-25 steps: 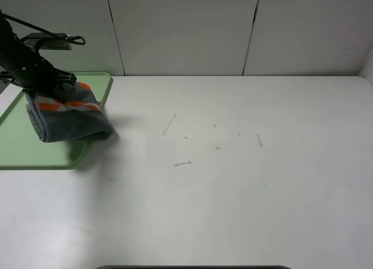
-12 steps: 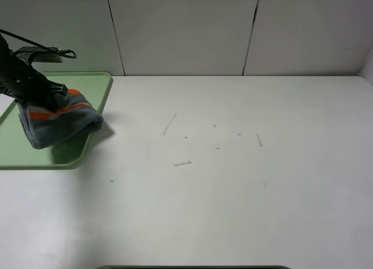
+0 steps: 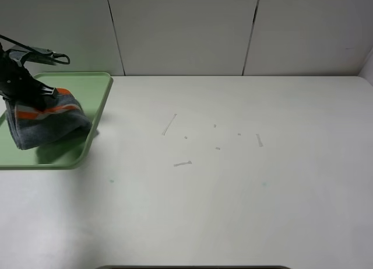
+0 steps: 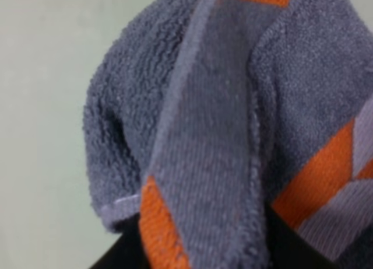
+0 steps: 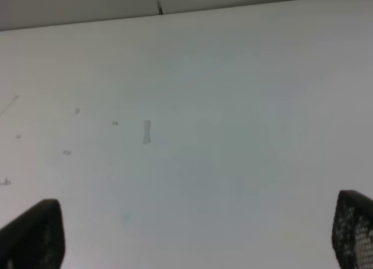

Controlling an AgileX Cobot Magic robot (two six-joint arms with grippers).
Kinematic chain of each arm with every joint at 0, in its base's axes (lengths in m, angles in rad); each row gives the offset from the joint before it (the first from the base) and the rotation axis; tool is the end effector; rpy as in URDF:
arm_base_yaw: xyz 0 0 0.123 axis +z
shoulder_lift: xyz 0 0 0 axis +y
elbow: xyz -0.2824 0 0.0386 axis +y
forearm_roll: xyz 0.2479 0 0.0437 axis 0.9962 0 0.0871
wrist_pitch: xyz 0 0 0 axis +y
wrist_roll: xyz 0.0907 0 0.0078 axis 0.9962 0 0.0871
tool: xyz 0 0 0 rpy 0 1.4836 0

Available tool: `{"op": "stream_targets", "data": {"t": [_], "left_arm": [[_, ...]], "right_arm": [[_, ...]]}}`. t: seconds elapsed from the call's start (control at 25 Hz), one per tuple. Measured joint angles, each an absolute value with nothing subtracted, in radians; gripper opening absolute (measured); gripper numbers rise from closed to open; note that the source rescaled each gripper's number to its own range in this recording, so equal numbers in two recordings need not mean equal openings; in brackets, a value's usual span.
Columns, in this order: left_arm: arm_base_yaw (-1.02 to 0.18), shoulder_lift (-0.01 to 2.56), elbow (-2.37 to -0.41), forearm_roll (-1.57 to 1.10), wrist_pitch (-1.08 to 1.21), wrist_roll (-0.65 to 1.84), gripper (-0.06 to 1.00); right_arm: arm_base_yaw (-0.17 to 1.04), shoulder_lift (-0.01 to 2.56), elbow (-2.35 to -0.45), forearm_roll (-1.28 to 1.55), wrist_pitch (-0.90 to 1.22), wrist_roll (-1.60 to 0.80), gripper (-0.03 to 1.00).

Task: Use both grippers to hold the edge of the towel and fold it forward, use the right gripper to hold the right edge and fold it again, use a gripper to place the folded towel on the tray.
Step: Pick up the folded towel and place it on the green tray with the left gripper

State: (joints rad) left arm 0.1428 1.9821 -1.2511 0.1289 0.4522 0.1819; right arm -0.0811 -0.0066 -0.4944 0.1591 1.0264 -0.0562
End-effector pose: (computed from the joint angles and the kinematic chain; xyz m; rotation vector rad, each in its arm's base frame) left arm 0.3989 0.0625 0.1527 0.1893 2.6723 0.2162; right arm -0.0034 0.0127 0.2792 0.0208 2.0004 0.1012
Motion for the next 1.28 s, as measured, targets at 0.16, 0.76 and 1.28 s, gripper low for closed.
{"op": "stream_targets", "data": {"t": [0.16, 0.76, 1.28], "left_arm": [[0.147, 1.982, -1.251, 0.149, 0.452, 0.176, 0.27], [0.188, 1.982, -1.251, 0.150, 0.457, 0.163, 0.81], [0.189, 1.948, -1.251, 0.103, 0.498, 0.157, 1.00]], "right_arm": [[-0.081, -0.007, -0.494, 0.159, 1.026, -0.056, 1.00], [-0.081, -0.007, -0.494, 0.159, 1.026, -0.056, 1.00], [-0.081, -0.007, -0.494, 0.159, 1.026, -0.056, 1.00]]}}
